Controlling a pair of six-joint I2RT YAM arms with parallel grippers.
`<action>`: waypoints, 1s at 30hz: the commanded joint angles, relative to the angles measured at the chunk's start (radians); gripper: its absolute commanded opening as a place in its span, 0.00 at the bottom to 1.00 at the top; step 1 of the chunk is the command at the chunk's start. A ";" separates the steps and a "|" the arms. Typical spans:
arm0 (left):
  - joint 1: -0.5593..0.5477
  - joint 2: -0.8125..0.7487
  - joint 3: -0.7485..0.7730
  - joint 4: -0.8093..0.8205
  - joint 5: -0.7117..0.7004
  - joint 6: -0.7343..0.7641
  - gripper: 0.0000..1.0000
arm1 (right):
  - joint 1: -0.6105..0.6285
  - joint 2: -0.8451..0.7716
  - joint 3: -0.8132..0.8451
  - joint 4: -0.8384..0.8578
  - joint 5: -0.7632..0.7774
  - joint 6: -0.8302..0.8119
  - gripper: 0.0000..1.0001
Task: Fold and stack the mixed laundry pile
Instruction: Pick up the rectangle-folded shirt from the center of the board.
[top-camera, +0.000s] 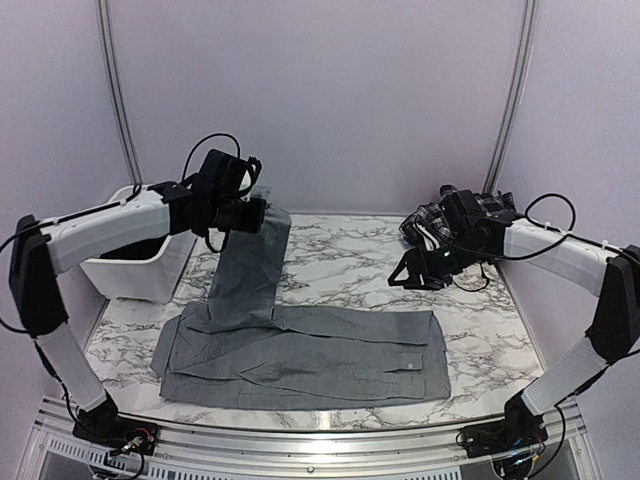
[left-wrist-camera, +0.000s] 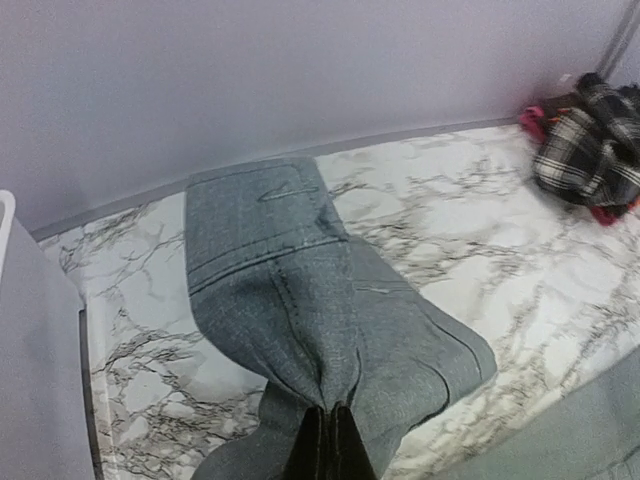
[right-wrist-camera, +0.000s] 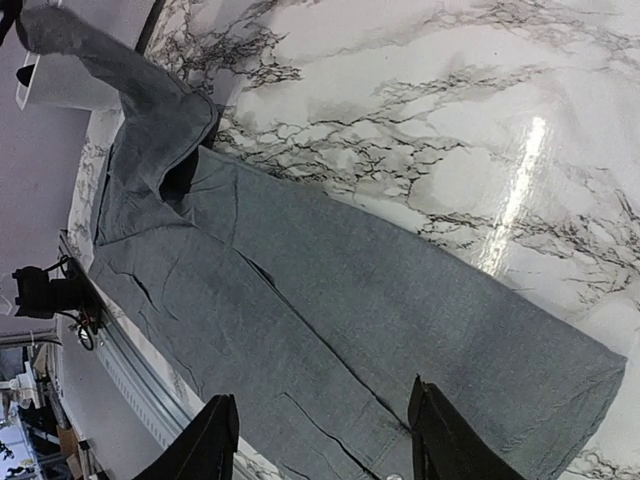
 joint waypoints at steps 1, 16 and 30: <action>-0.130 -0.183 -0.300 0.116 -0.087 0.008 0.00 | -0.005 -0.059 -0.003 0.030 -0.063 0.032 0.54; -0.427 -0.787 -0.844 0.074 0.033 -0.109 0.99 | 0.074 -0.151 -0.210 0.084 -0.144 0.033 0.55; -0.021 -0.309 -0.633 -0.003 0.622 -0.152 0.78 | 0.089 -0.115 -0.164 0.078 -0.129 0.010 0.55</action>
